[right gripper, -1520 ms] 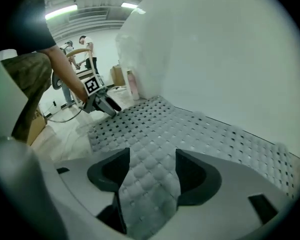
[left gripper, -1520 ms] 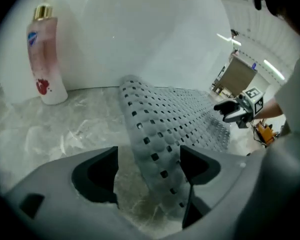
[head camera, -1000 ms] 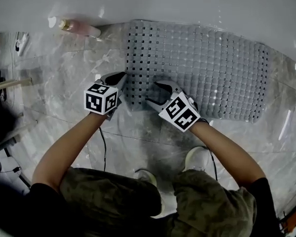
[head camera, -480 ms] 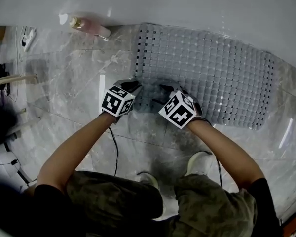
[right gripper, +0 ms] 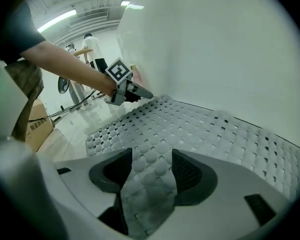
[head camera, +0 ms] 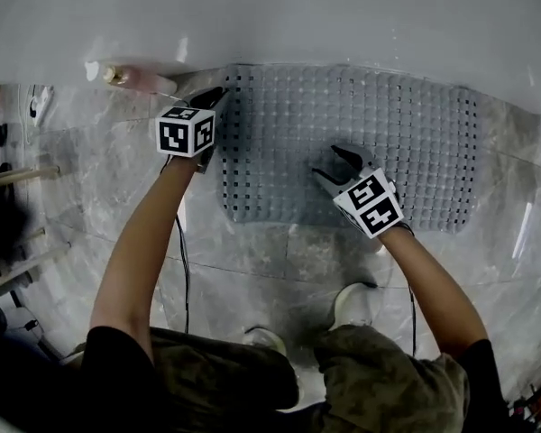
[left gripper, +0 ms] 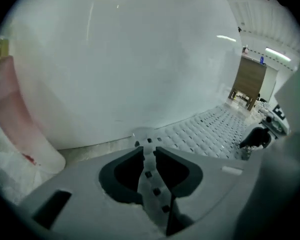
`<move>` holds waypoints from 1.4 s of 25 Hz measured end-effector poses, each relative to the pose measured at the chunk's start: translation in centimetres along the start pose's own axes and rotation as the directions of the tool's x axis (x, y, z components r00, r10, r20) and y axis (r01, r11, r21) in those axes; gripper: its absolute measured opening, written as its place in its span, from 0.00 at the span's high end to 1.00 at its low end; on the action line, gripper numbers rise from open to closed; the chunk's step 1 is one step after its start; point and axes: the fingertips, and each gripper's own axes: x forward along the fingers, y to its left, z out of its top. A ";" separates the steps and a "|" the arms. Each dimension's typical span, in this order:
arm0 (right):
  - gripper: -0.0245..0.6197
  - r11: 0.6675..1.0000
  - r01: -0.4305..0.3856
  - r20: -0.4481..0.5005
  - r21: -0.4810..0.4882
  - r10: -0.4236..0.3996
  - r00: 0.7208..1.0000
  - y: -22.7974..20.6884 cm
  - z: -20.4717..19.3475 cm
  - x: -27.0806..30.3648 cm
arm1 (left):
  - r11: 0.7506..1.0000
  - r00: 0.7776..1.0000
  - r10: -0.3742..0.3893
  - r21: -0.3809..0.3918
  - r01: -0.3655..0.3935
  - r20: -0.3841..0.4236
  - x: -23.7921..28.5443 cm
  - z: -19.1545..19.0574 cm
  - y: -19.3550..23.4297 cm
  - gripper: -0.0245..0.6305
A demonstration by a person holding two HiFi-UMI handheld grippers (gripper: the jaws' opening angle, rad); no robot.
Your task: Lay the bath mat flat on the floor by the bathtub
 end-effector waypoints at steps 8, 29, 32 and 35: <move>0.58 0.993 0.114 0.027 -0.011 -0.114 0.993 -2.2 -2.6 -4.7 | 0.994 0.996 0.092 0.054 -0.092 0.002 3.7 0.0 0.9 0.87; 0.61 0.967 0.188 0.113 0.171 -0.209 0.971 -6.5 -2.4 -7.8 | 0.996 0.999 -0.031 0.079 0.029 0.027 -3.9 -0.9 -4.6 0.82; 0.79 0.943 0.232 0.181 0.238 -0.278 0.943 -6.4 0.1 -11.5 | 0.996 0.991 -0.082 0.035 0.079 0.105 -8.4 1.4 -6.4 0.90; 0.92 0.909 0.258 0.230 0.327 -0.342 0.911 -6.0 2.9 -16.3 | 0.997 0.974 -0.077 0.006 0.078 0.212 -14.3 4.6 -7.7 0.94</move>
